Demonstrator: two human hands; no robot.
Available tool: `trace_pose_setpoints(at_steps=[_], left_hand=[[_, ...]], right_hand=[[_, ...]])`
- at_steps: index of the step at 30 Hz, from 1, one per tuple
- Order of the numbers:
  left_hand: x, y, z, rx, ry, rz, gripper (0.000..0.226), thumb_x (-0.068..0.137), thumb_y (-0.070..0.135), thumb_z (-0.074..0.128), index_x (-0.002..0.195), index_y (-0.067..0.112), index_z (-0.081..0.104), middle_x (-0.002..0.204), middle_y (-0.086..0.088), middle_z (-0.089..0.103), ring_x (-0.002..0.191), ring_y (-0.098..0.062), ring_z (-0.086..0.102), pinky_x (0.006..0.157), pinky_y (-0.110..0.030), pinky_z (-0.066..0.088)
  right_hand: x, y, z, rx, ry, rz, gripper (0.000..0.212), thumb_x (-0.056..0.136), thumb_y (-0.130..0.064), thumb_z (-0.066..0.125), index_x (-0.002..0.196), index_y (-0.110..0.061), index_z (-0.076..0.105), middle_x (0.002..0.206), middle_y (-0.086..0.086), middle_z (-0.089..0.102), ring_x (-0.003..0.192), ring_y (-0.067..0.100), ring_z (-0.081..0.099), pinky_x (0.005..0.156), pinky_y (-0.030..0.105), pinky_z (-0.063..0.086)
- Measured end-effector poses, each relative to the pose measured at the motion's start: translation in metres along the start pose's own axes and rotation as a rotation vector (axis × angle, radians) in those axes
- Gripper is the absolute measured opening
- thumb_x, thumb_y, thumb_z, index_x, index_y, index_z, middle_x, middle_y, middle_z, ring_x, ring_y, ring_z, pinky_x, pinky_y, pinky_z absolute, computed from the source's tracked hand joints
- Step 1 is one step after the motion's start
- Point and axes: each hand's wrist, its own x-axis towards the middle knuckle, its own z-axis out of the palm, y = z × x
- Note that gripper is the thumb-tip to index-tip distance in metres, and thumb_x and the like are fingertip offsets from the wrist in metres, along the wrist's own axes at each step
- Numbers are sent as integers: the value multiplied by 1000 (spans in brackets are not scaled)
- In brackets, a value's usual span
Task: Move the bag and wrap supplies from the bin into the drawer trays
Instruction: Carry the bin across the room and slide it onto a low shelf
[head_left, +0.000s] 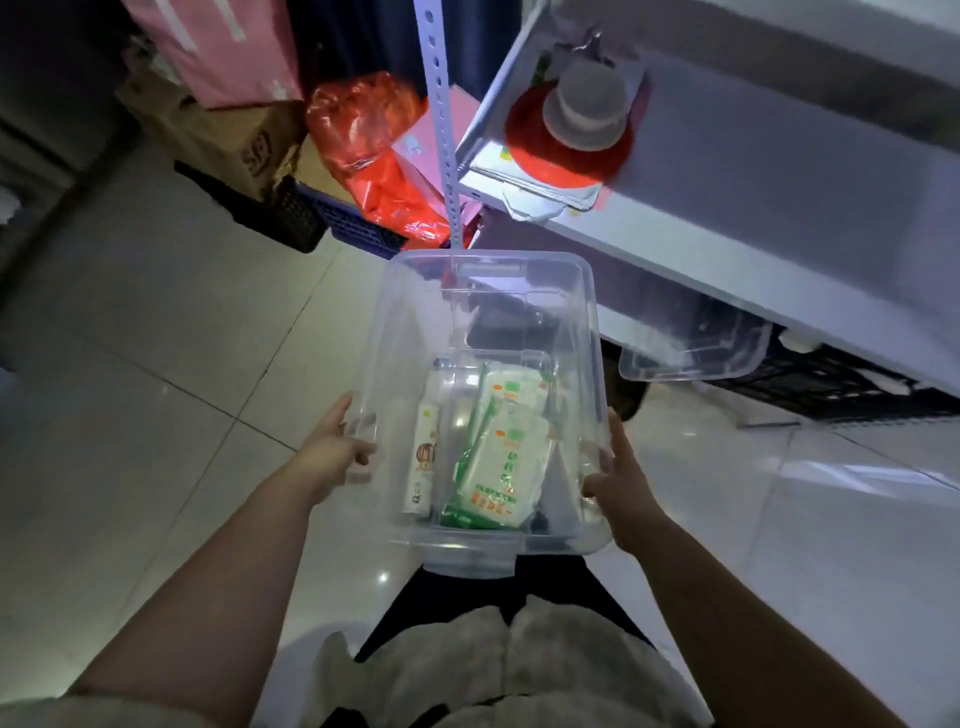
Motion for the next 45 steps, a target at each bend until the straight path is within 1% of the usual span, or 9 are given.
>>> trace_pose_setpoints(at_steps=[6,13,21,25,27,30,33,40,45], left_hand=[[37,39,52,295,-32,-86,86,91,4,54,138,60,10,106,-2,60,91,-28,63,59,-44,57],[95,84,94,362,-69,19,85,87,-6,39,129,65,19,104,0,59,83,-26,61,49,-37,55],[184,144,117,421,-95,101,95,82,-14,36,137,61,16,104,4,58,83,-21,58,64,-40,54],[222,172,121,405,-60,134,93,81,-13,38,141,55,18,101,6,60,78,-20,57,61,-36,51],[240,181,121,393,-60,132,93,80,-14,38,139,56,21,101,6,61,77,-19,56,62,-38,52],[265,187,123,354,-73,119,89,79,-13,42,135,56,31,102,8,62,79,-18,57,63,-39,52],[283,185,130,303,-74,141,77,81,-9,47,125,53,45,95,17,67,75,-12,60,56,-33,53],[300,191,129,201,-108,144,46,82,-8,52,101,33,61,98,9,66,83,-13,60,69,-35,55],[282,175,100,172,-236,-86,16,96,30,50,109,32,59,108,3,61,99,-24,58,73,-43,52]], right_hand=[[40,1,-28,63,105,29,107,68,28,39,139,-53,29,146,7,41,134,27,39,73,34,54],[96,2,-45,77,228,4,114,64,27,44,130,-65,30,150,2,36,137,26,36,86,38,52],[187,-11,-34,-11,358,-67,116,68,26,41,131,-69,21,145,-29,23,141,14,27,61,15,50],[231,-25,-28,-167,450,46,98,79,10,52,145,-48,10,152,-9,29,136,25,35,82,23,46],[249,-31,-22,-154,498,125,82,80,3,56,147,-32,23,143,5,43,122,28,46,85,26,41],[255,-24,-13,32,597,177,55,81,-9,64,132,-20,48,107,3,60,88,22,59,61,26,47],[250,-1,-2,449,500,372,39,86,-10,60,124,-20,53,103,9,57,75,23,57,71,45,55],[251,25,18,834,520,295,31,92,5,52,113,-18,53,110,21,61,76,28,66,82,47,56],[249,23,21,866,536,266,33,93,2,54,123,-10,49,117,22,59,83,29,65,77,44,58]])
